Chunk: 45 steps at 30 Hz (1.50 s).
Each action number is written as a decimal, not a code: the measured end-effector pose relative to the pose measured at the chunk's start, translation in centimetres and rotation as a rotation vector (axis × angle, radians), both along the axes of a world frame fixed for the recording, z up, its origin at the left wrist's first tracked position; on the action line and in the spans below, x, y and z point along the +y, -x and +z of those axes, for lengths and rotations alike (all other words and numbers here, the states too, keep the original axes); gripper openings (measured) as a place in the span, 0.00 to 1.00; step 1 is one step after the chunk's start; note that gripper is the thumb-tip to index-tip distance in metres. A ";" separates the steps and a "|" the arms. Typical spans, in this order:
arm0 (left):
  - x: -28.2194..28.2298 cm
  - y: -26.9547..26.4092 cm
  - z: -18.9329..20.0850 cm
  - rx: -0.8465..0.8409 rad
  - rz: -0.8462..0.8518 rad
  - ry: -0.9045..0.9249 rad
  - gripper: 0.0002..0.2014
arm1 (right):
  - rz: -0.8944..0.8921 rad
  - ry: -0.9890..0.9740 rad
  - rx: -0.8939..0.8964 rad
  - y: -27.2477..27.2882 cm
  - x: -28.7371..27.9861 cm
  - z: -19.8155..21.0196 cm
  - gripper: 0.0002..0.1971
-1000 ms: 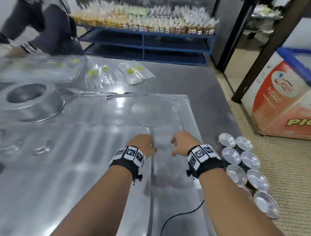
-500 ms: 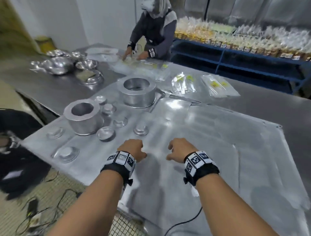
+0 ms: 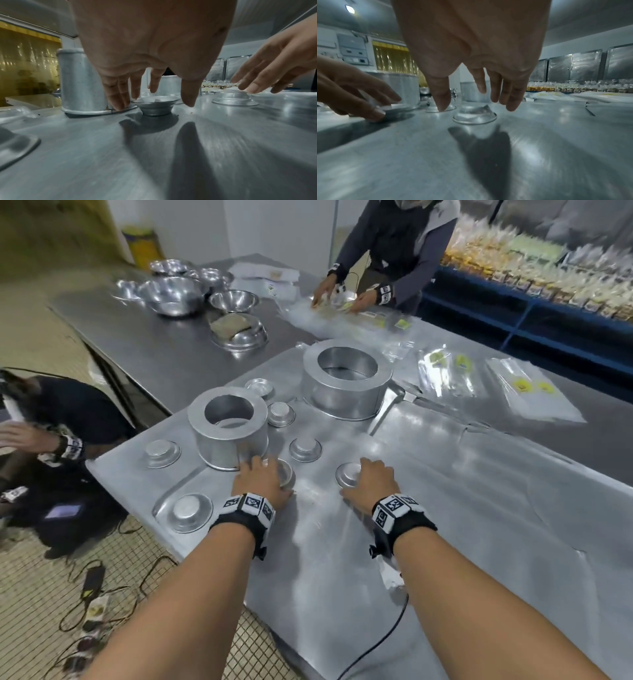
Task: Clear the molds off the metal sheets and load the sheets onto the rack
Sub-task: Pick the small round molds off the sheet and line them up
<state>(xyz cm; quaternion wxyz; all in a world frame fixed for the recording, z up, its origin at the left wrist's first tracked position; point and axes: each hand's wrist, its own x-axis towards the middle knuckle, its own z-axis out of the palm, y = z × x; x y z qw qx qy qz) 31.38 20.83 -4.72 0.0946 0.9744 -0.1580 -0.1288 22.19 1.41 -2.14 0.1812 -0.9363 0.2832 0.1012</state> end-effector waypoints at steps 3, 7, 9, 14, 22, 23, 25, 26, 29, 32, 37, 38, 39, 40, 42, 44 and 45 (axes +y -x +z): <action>-0.6 -0.7 -0.8 0.001 0.003 0.007 0.33 | -0.011 0.018 0.027 -1.1 -0.2 -1.2 0.31; -0.9 -1.2 -0.8 0.011 0.017 0.041 0.32 | -0.010 0.039 0.010 -1.4 -0.4 -2.0 0.30; -0.9 -1.3 -0.7 0.022 0.015 0.078 0.32 | -0.019 0.017 -0.037 -1.2 -0.5 -2.1 0.33; -0.6 -0.8 -0.2 0.052 -0.019 0.171 0.33 | -0.036 -0.053 -0.184 -0.2 -0.1 -1.3 0.33; -1.7 4.5 1.3 0.121 -0.047 0.248 0.35 | -0.060 -0.151 -0.274 5.3 0.5 0.9 0.28; -1.8 5.6 1.7 0.128 -0.049 0.265 0.33 | -0.059 -0.168 -0.288 6.4 0.4 1.2 0.29; -2.3 8.0 2.5 0.138 -0.067 0.295 0.30 | -0.041 -0.190 -0.316 8.8 0.2 1.8 0.33; -2.6 9.2 2.8 0.138 -0.079 0.308 0.30 | -0.029 -0.192 -0.329 10.1 -0.1 2.1 0.34; -3.7 13.3 3.6 0.133 -0.118 0.345 0.31 | -0.033 -0.172 -0.348 14.4 -0.9 3.3 0.31; -5.4 17.4 4.3 0.135 -0.163 0.381 0.30 | -0.097 -0.139 -0.359 19.0 -1.8 3.8 0.28; -8.8 23.2 5.2 0.137 -0.247 0.392 0.30 | -0.170 -0.088 -0.321 26.1 -3.5 4.2 0.24; -9.5 24.3 5.3 0.142 -0.268 0.394 0.29 | -0.179 -0.079 -0.309 27.6 -3.9 4.3 0.23; -10.2 25.3 5.3 0.137 -0.291 0.394 0.29 | -0.187 -0.068 -0.297 28.9 -4.4 4.3 0.23; -10.9 26.3 5.4 0.133 -0.311 0.385 0.28 | -0.194 -0.058 -0.288 30.2 -5.0 4.4 0.23; -12.2 28.1 5.6 0.125 -0.354 0.361 0.29 | -0.210 -0.045 -0.271 32.6 -6.2 4.7 0.23; -13.7 29.6 5.5 0.148 -0.380 0.348 0.28 | -0.213 -0.032 -0.234 34.9 -7.4 5.2 0.22; -14.5 30.3 5.3 0.160 -0.397 0.343 0.26 | -0.215 -0.030 -0.212 35.9 -8.1 5.5 0.22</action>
